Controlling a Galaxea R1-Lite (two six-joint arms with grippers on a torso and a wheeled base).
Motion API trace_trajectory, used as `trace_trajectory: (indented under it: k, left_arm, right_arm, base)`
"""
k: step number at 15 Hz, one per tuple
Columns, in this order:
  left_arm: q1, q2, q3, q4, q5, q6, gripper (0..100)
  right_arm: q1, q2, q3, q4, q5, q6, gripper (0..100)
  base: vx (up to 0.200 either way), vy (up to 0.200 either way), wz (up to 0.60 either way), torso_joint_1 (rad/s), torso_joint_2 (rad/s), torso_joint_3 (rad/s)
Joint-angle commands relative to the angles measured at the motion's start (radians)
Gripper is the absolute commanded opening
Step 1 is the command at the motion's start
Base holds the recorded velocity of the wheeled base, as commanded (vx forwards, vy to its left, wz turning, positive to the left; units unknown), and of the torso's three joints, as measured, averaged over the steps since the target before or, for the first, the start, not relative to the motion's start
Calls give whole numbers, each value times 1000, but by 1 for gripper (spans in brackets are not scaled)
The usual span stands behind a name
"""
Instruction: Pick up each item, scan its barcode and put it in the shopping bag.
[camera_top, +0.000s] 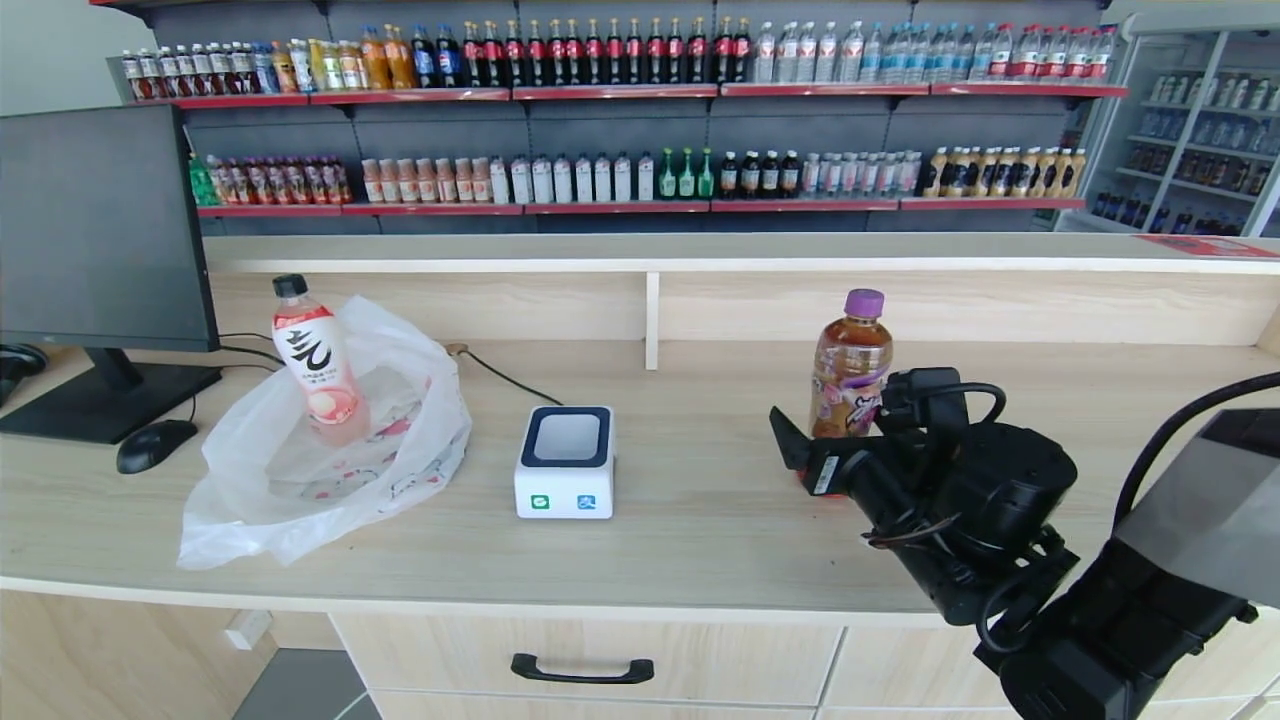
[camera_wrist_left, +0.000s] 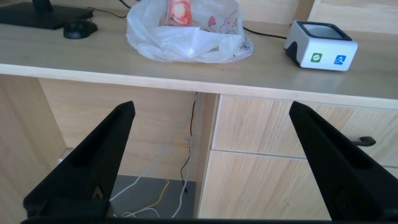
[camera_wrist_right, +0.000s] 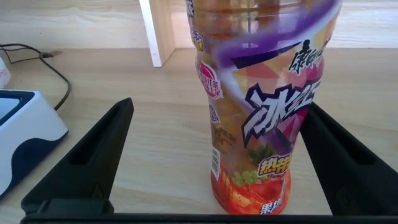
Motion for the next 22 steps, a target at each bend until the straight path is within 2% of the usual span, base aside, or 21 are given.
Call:
trace_trajectory:
  k: [1, 11, 22]
  left_arm:
    - [0, 0, 0, 0, 0, 1, 100]
    - [0, 0, 0, -2, 0, 1, 100]
    - [0, 0, 0, -2, 0, 2, 100]
  right_arm:
    - [-3, 9, 0, -1, 2, 0, 100]
    - [-49, 20, -1, -1, 2, -3, 100]
    - [-73, 89, -132, -1, 3, 2, 100]
  base:
    - [0, 0, 0, 0, 0, 0]
    - [0, 0, 0, 0, 0, 0]
    - [0, 0, 0, 0, 0, 0]
